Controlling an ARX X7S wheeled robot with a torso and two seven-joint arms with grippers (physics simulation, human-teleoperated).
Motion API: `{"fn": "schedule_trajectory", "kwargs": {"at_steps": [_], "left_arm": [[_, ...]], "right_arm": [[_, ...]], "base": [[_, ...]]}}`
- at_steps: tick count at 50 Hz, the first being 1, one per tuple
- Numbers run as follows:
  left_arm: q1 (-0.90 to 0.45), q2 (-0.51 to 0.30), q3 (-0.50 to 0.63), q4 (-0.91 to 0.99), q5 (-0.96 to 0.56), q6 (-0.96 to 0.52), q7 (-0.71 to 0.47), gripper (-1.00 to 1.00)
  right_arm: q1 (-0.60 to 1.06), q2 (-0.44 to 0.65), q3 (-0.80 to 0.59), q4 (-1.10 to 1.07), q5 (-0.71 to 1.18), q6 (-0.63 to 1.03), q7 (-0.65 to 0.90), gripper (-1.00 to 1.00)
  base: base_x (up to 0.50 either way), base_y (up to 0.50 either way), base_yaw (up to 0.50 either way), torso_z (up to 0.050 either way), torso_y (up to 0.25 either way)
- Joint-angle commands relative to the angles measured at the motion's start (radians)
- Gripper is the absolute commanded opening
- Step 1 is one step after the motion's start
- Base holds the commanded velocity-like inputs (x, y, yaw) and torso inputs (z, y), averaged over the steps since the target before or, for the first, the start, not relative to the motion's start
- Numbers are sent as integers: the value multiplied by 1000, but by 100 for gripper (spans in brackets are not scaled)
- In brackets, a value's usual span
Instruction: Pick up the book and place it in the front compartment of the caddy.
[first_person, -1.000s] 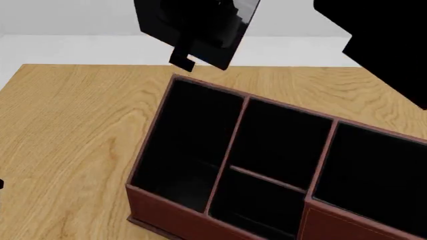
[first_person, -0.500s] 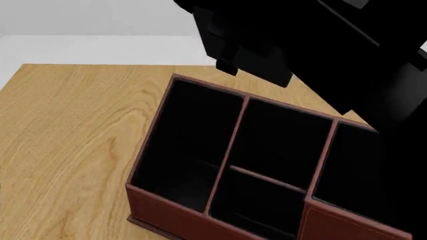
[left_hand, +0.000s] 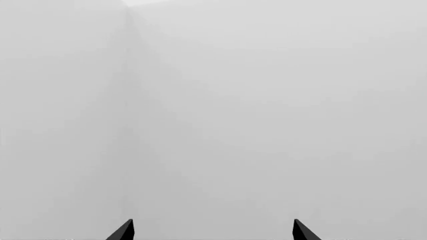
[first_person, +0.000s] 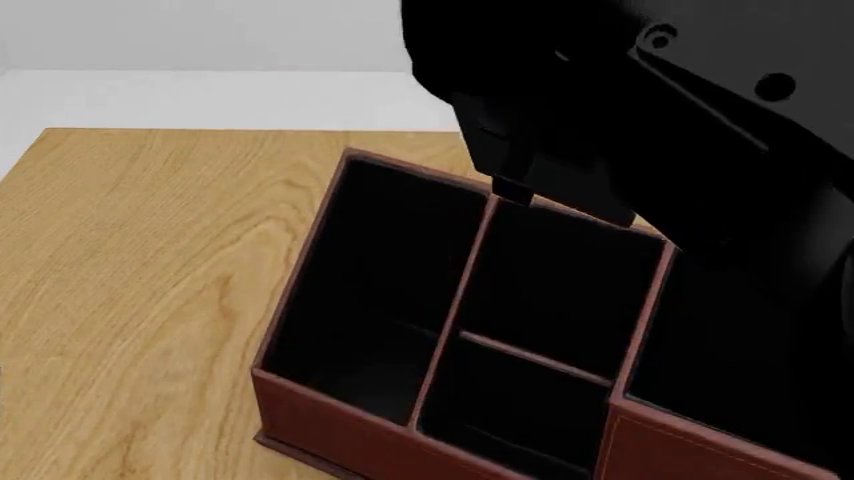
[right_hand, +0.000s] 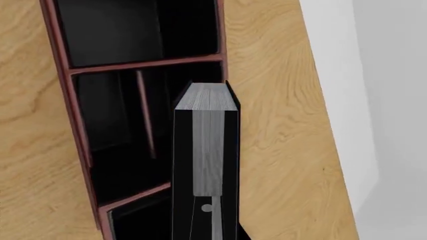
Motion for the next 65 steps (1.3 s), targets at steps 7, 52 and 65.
{"fn": "schedule_trajectory", "kwargs": {"at_steps": [7, 52, 65], "left_arm": [[21, 14, -1, -18, 24, 30, 43, 100], [51, -19, -2, -15, 33, 59, 32, 100], [37, -20, 0, -8, 22, 47, 26, 100]], "right_arm": [[-88, -31, 28, 40, -59, -54, 31, -100], [-267, -56, 45, 148, -97, -128, 129, -100], [-323, -88, 60, 233, -108, -171, 150, -100]], "base": [[0, 0, 0, 0, 1], [0, 0, 0, 0, 1], [0, 0, 0, 0, 2]]}}
